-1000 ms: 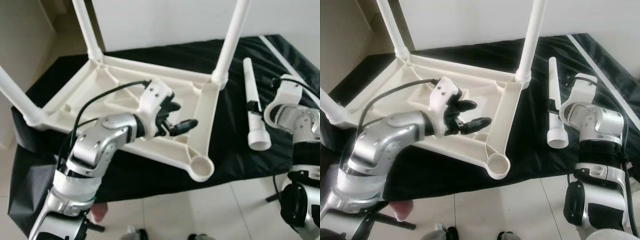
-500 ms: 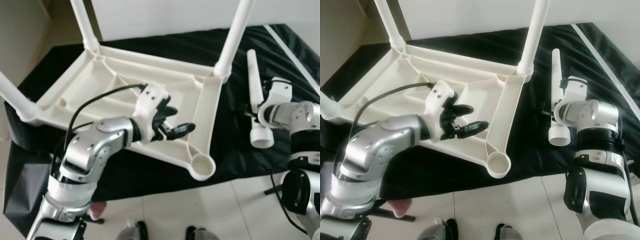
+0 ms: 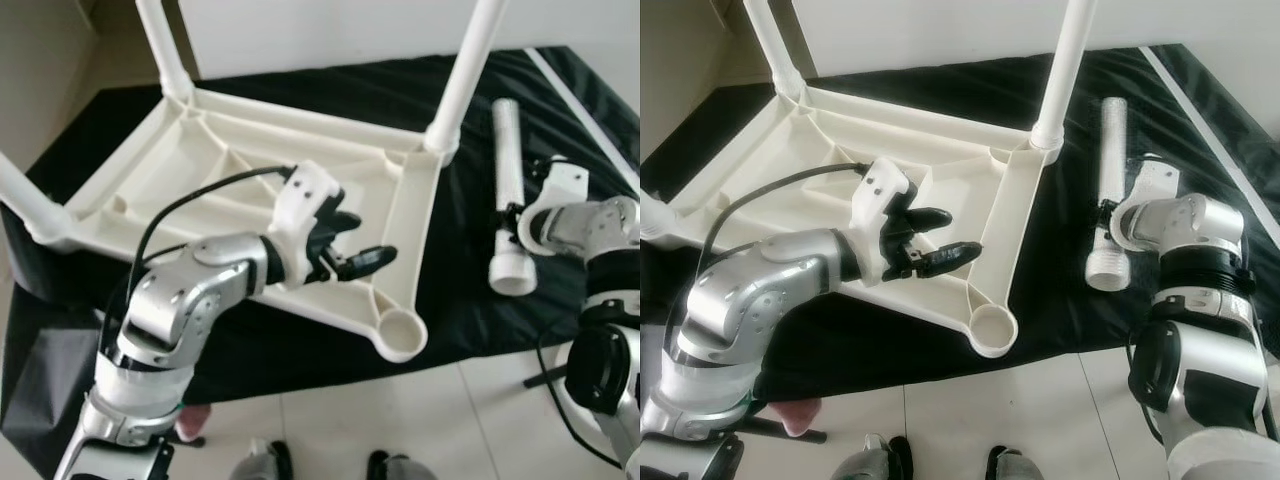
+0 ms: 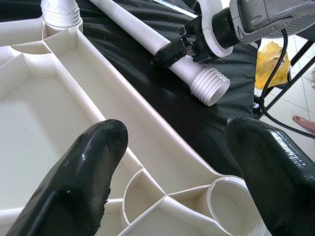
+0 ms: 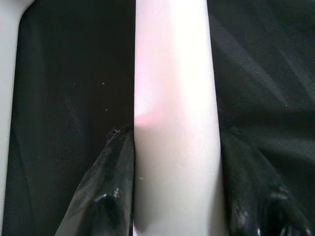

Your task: Building children table

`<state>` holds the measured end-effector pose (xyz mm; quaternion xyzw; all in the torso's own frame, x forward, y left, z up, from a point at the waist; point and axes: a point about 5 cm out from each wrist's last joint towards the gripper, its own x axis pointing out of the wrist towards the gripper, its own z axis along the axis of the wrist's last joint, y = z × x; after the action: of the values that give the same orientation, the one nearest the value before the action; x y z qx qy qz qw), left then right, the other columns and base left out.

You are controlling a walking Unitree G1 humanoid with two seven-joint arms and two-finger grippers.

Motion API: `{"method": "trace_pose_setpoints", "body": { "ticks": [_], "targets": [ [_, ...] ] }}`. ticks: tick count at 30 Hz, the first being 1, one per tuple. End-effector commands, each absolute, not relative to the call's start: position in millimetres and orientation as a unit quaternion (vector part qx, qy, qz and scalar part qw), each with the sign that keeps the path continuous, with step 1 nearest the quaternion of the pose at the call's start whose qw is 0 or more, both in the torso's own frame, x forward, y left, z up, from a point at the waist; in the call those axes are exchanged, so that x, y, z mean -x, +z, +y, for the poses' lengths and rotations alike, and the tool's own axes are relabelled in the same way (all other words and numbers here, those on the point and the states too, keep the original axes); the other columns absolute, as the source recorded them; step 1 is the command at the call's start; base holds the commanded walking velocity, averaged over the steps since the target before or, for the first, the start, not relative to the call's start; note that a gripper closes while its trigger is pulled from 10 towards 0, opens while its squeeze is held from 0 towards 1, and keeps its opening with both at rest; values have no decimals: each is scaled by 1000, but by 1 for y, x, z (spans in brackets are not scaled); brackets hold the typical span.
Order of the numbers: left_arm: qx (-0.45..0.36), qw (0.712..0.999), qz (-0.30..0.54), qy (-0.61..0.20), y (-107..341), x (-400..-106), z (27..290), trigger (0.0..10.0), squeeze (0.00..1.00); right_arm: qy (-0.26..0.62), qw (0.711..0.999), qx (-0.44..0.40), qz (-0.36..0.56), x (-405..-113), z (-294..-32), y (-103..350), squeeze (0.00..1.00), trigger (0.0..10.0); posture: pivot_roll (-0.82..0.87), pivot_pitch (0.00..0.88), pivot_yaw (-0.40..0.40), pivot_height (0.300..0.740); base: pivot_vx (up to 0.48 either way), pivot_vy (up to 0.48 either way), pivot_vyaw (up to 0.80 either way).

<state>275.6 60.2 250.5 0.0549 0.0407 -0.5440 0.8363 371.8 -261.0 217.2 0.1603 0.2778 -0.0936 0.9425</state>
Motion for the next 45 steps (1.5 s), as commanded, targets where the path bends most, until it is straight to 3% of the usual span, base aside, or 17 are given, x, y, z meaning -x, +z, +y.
{"method": "trace_pose_setpoints", "body": {
  "ticks": [1, 10, 11, 12, 17, 28, 30, 36, 37, 39, 41, 45],
  "targets": [
    [-55, 839, 41, -539, 252, -276, 60, 10000, 0, -75, 928, -177, 320, -369, -252, 198, 0, 0, 98, 186, 20, 740, 0, 0, 0],
    [-52, 841, 37, -538, 254, -278, 60, 10000, 0, -66, 930, -178, 315, -371, -249, 203, 0, 0, 93, 175, 19, 740, 0, 0, 0],
    [-48, 843, 33, -535, 256, -280, 60, 10000, 0, -51, 951, -168, 253, -374, -249, 217, 0, 10000, 82, 156, 13, 740, 0, 0, 0],
    [-44, 845, 30, -532, 257, -283, 60, 10000, 0, -43, 967, -161, 194, -376, -249, 231, 0, 10000, 79, 151, 10, 740, 0, 0, 0],
    [-41, 850, 23, -524, 258, -289, 60, 10000, 0, -75, 984, -132, 95, -372, -257, 247, 0, 10000, 72, 139, 8, 740, 0, 0, 0],
    [-60, 866, 27, -495, 248, -302, 54, 10000, 0, -113, 985, -126, 27, -358, -265, 240, 0, 10000, 71, 85, -5, 740, 0, 0, 0],
    [-69, 877, 23, -474, 247, -308, 52, 10000, 0, -116, 986, -118, -14, -347, -260, 233, 0, 10000, 75, 60, -4, 740, 0, 0, 0],
    [-76, 881, 28, -467, 245, -310, 50, 10000, 0, -120, 987, -108, -22, -339, -256, 224, 0, 10000, 75, 53, -4, 740, 0, 0, 0],
    [-72, 886, 28, -457, 245, -315, 49, 10000, 0, -104, 986, -125, -45, -333, -250, 221, 0, 10000, 61, 6, 7, 740, 0, 0, 0],
    [-72, 886, 28, -457, 245, -315, 49, 10000, 0, -104, 986, -125, -45, -333, -250, 221, 0, 10000, 61, 6, 7, 740, 0, 0, 0],
    [-72, 900, 20, -430, 245, -325, 48, 10000, 0, -70, 979, -162, -103, -320, -237, 220, 0, 10000, 46, 0, 11, 740, 0, 0, 0],
    [-76, 916, 15, -393, 240, -336, 47, 10000, 0, -54, 977, -143, -147, -308, -226, 223, 0, 10000, 35, 0, 13, 740, 0, 0, 0]
  ]
}}
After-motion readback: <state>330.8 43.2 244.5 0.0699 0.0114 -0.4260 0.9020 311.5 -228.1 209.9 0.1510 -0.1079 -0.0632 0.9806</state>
